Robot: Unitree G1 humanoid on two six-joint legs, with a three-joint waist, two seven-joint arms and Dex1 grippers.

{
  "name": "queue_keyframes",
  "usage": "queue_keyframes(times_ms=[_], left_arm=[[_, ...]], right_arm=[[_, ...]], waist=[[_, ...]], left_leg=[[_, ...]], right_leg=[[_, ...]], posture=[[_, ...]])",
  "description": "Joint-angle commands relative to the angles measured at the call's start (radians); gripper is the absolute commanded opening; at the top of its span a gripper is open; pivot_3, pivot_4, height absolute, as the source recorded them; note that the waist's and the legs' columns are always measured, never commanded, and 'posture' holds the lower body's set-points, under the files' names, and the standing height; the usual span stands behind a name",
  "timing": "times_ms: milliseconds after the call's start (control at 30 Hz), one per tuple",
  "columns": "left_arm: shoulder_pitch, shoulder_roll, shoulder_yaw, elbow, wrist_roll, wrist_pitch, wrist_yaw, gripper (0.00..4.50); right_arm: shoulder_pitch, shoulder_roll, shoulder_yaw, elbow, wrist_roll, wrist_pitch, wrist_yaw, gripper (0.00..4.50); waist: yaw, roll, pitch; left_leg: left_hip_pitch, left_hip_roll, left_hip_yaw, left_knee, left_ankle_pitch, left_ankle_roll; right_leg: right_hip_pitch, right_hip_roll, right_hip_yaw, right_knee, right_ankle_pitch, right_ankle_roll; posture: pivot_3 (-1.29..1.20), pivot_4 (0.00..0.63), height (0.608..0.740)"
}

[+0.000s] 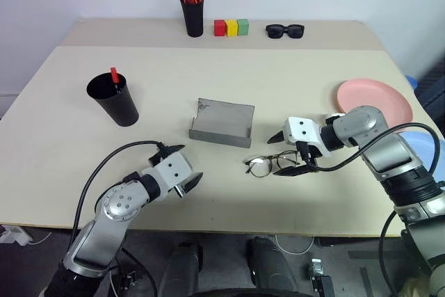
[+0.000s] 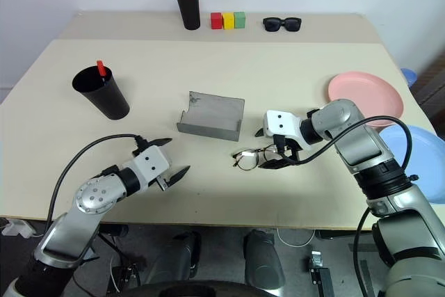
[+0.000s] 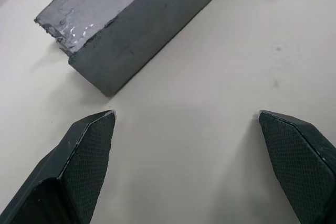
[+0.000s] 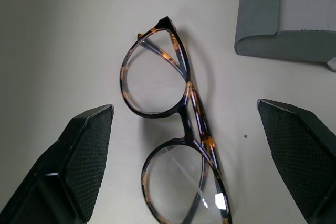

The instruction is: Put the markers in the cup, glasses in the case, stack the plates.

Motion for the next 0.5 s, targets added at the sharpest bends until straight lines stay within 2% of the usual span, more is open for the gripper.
queue_keyframes(times_ms=[33,500], left_arm=[[0.007,0.004,0.026,-0.042,-0.066,0.045,-0.044,4.48],[0.069,0.043,0.086,-0.093,-0.206,0.052,-0.119,4.48]], right_arm=[[-0.021,0.009,-0.023,0.007,0.001,-0.022,-0.005,4.50],[-0.028,0.038,-0.019,0.066,-0.014,-0.063,-0.007,4.50]], waist=[[-0.001,0.000,0.000],[-0.003,0.000,0.000]], left_leg=[[0.000,0.000,0.000,0.000,0.000,0.000],[0.000,0.000,0.000,0.000,0.000,0.000]], right_leg=[[0.000,0.000,0.000,0.000,0.000,0.000],[-0.001,0.000,0.000,0.000,0.000,0.000]], posture=[[0.00,0.150,0.740],[0.00,0.150,0.740]])
